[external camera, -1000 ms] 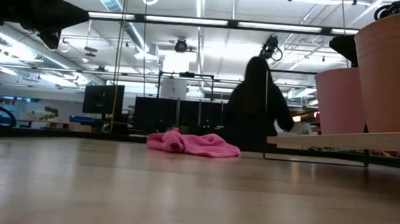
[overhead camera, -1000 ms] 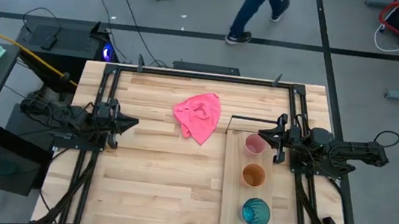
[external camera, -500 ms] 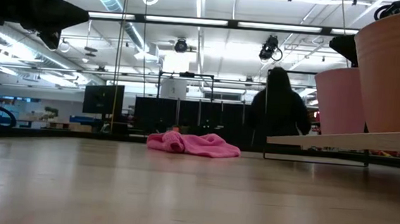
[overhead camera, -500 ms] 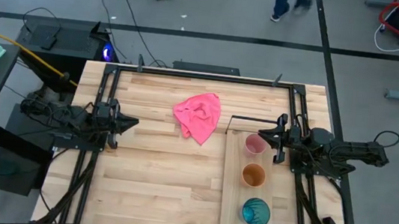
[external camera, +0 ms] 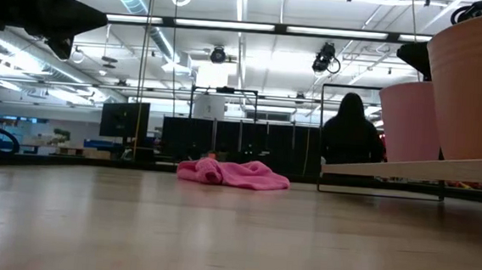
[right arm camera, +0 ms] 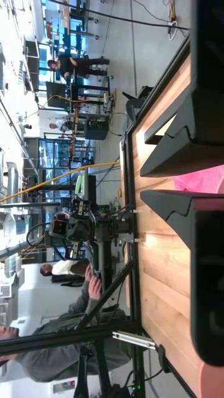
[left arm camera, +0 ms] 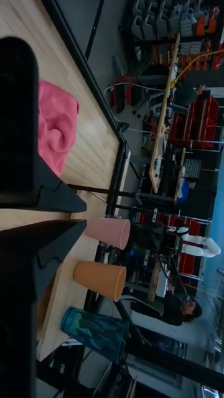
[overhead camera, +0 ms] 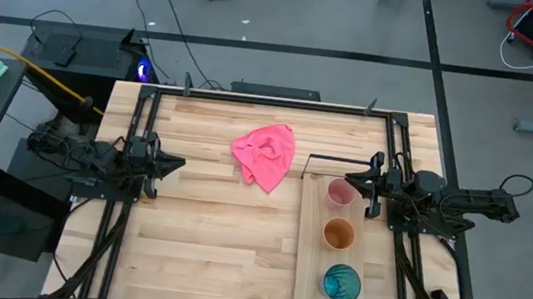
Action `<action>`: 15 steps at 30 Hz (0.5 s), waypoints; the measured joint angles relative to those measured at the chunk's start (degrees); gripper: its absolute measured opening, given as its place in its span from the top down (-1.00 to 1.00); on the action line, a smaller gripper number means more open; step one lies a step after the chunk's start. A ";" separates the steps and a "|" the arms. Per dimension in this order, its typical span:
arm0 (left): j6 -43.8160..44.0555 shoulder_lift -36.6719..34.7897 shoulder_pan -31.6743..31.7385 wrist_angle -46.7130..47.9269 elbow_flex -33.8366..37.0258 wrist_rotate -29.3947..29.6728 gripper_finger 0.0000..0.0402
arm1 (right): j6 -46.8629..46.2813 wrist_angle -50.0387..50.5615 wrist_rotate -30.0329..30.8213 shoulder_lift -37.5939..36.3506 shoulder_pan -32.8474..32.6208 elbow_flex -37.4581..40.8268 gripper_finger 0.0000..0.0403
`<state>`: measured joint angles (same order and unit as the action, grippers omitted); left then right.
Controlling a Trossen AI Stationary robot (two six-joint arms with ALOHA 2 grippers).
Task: Stack small to large cups/mugs on shelf
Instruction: Return to Home Position
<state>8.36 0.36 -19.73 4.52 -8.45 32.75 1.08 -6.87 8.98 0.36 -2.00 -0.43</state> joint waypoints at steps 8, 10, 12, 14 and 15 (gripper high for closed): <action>0.00 0.00 0.00 0.01 0.00 0.00 0.81 | 0.00 0.00 -0.01 0.00 0.00 -0.02 0.74; 0.00 0.00 0.00 0.00 0.00 0.00 0.83 | 0.00 0.00 0.01 0.00 0.00 -0.02 0.74; 0.00 0.00 0.00 0.00 0.00 0.02 0.84 | 0.00 0.02 0.01 0.00 0.00 -0.02 0.74; 0.00 0.00 0.00 0.00 0.00 0.00 0.85 | 0.00 0.00 0.00 0.00 0.00 -0.01 0.74; 0.02 0.00 0.00 0.00 0.00 0.01 0.85 | 0.00 0.00 0.00 0.00 0.00 -0.01 0.74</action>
<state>8.38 0.36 -19.73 4.51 -8.45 32.76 1.08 -6.87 8.98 0.36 -2.00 -0.43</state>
